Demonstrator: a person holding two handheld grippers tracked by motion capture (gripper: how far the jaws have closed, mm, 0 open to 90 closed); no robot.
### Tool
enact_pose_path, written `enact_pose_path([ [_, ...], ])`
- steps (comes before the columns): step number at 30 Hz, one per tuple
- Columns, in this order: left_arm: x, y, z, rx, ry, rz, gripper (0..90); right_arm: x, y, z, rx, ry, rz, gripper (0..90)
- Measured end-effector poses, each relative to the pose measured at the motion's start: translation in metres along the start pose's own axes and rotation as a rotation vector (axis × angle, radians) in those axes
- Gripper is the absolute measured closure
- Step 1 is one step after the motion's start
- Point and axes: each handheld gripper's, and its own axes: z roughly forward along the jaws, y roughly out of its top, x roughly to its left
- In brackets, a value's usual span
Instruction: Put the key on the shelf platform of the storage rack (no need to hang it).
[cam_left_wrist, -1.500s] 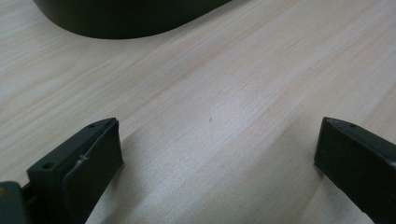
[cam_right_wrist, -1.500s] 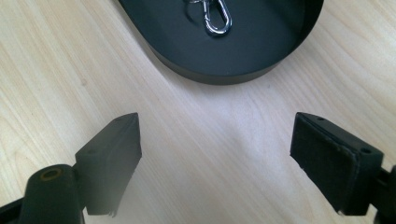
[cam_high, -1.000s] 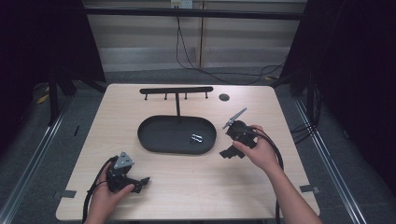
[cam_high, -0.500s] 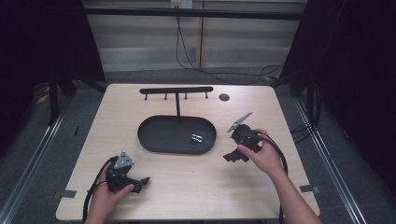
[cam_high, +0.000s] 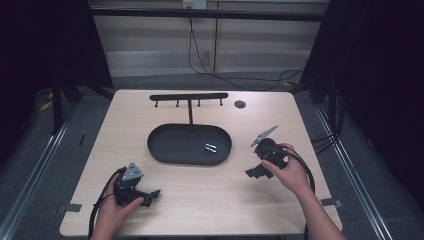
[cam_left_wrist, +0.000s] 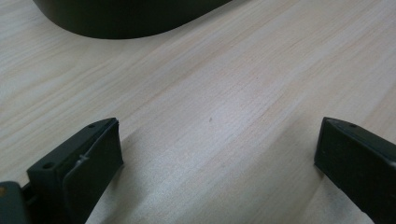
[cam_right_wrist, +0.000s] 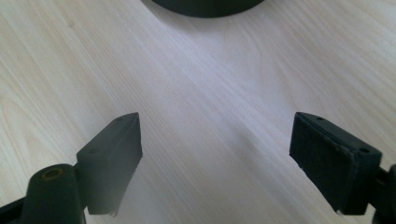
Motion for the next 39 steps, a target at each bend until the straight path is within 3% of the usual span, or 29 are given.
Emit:
enact_pose_path([
  [39,0.000,0.000,0.000,0.000,-0.003,0.001,0.4,-0.010,-0.068,-0.002,-0.026,-0.016,0.074,16.9],
])
